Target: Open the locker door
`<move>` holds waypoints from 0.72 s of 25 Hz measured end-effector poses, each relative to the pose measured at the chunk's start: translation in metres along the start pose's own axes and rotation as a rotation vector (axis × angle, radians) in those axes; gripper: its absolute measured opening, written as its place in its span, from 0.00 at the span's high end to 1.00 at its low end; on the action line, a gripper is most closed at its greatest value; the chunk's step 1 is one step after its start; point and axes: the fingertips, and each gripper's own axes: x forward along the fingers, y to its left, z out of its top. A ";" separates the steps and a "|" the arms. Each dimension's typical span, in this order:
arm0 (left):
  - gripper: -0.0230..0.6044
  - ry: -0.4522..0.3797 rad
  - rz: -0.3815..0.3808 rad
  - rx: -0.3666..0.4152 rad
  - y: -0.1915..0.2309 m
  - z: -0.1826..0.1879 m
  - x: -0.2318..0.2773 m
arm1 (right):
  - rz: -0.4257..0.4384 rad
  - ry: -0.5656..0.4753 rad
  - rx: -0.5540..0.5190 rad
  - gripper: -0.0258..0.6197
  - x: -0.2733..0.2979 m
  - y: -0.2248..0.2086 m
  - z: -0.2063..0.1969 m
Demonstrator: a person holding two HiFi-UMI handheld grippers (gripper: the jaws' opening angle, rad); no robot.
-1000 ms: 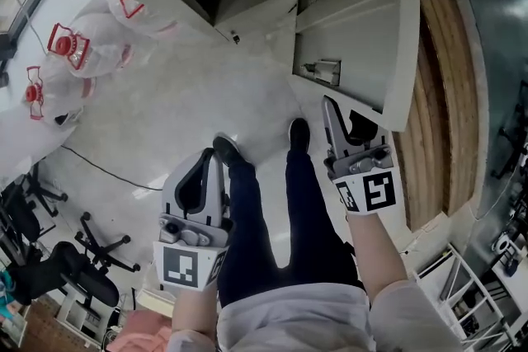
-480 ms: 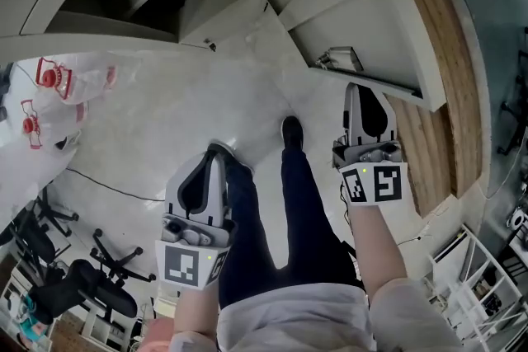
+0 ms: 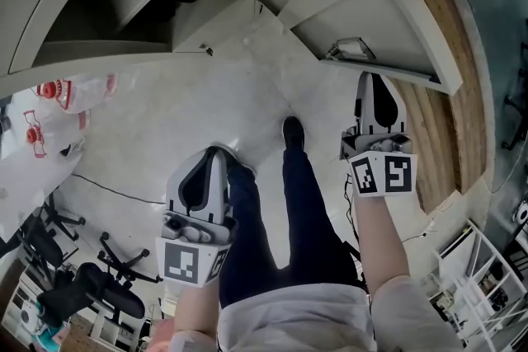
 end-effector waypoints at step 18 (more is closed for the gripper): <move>0.96 -0.019 0.033 0.036 0.002 0.000 -0.020 | 0.055 0.011 -0.002 0.94 -0.032 0.040 -0.011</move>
